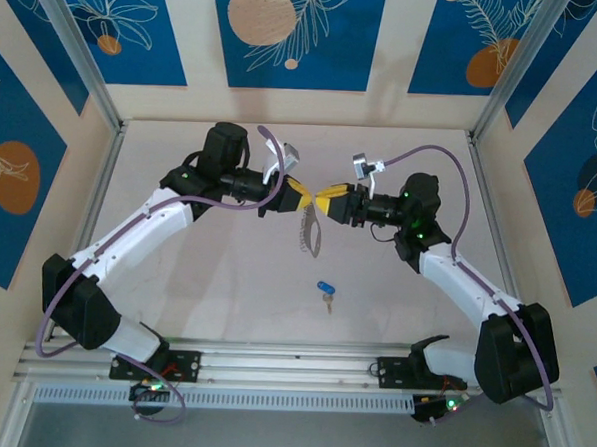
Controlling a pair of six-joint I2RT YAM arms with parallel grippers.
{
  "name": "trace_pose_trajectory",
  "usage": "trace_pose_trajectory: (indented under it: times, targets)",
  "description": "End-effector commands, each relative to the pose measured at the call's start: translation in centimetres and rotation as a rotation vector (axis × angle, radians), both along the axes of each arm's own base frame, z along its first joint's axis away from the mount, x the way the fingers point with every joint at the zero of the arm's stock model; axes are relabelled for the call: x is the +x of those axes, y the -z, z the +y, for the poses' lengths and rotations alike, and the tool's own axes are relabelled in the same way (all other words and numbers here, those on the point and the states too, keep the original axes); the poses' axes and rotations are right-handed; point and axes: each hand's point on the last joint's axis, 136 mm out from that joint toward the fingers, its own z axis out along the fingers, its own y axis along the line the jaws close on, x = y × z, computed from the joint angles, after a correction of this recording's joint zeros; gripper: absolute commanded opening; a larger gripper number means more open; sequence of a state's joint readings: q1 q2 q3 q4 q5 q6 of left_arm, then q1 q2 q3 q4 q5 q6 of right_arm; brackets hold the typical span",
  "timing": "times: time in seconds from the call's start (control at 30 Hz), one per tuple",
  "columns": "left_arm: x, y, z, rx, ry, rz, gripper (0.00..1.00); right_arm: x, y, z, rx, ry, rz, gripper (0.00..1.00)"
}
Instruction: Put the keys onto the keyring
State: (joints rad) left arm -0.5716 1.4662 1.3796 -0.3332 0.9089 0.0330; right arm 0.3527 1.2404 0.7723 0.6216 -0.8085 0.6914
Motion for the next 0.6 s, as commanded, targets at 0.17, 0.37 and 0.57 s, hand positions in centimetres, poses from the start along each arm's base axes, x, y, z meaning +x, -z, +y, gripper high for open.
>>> trace_pose_trajectory:
  times: [0.17, 0.37, 0.57]
  targets:
    - [-0.9, -1.5, 0.3, -0.047, 0.034, -0.031, 0.00, 0.2, -2.0, 0.8, 0.027, -0.011, -0.051, 0.09]
    - [0.7, -1.6, 1.0, -0.059, -0.100, -0.058, 0.26, 1.2, -1.7, 0.2, 0.036, 0.064, -0.045, 0.00]
    - [4.3, -2.8, 4.8, -0.281, -0.440, -0.018, 0.56, 2.3, -2.0, -1.1, 0.112, 0.169, -0.036, 0.00]
